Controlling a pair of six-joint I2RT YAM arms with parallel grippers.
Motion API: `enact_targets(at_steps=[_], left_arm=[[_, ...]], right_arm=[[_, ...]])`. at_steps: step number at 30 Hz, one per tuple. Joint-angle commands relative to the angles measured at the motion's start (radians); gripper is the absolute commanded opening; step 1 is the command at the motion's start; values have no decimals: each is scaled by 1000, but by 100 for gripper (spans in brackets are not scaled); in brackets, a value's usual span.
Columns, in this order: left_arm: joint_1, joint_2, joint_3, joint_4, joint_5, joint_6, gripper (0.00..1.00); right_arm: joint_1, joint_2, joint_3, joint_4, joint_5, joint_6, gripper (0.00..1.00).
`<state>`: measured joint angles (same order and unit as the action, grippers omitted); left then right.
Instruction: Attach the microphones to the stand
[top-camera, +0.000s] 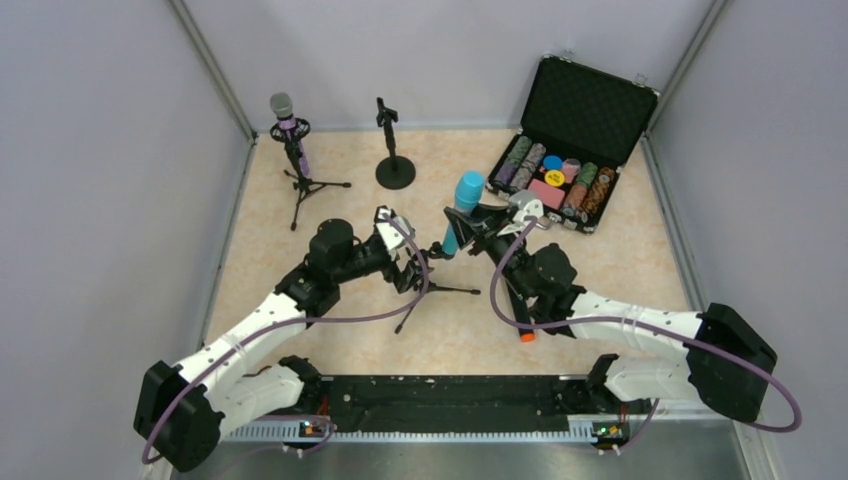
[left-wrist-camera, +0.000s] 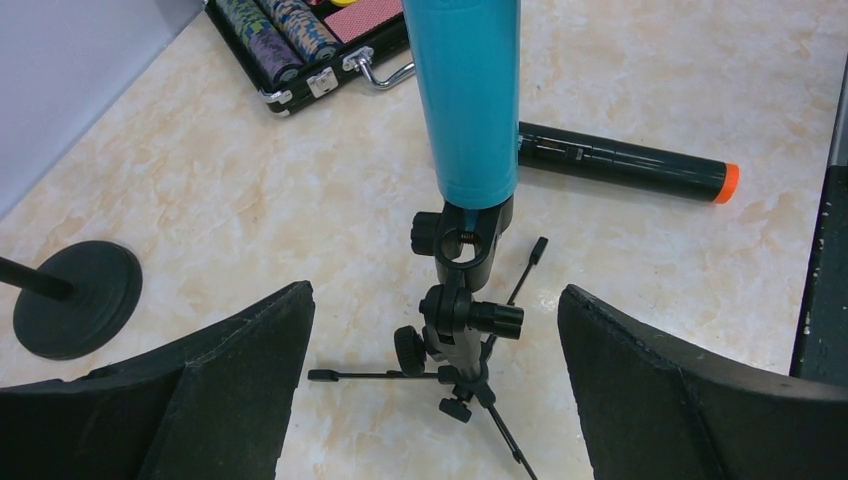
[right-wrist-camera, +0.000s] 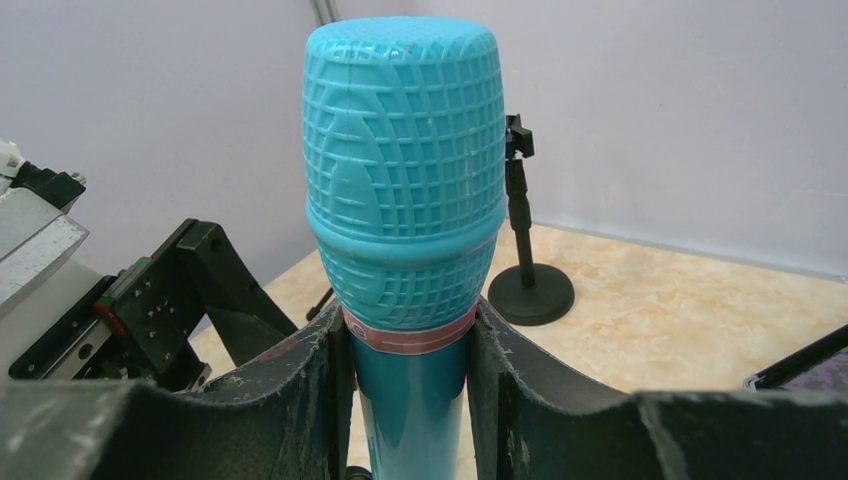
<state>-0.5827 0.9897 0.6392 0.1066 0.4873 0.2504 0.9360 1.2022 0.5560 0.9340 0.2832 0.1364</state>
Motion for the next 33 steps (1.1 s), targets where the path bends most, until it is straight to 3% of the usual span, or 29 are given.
enact_targets(at_steps=[1,9,13,21,28,33], left_arm=[[1,-29,-6,57,-4,-13,96],[1,-34,0,46,1,-21,95],[1,-49,-17,51,-4,-20,95],[1,-32,-45,98,27,-7,95],[1,-42,-56,91,28,10,96],[3,-44,-72,107,31,58,96]], right_arm=[[64,133,-132,-513,-44,-11,0],[65,70,-99,-549,-80,-50,2],[64,8,-27,-636,-106,-64,35],[65,-149,31,-729,-149,-25,83],[65,-277,-32,-726,-171,14,97],[60,-283,-70,-726,-229,22,99]])
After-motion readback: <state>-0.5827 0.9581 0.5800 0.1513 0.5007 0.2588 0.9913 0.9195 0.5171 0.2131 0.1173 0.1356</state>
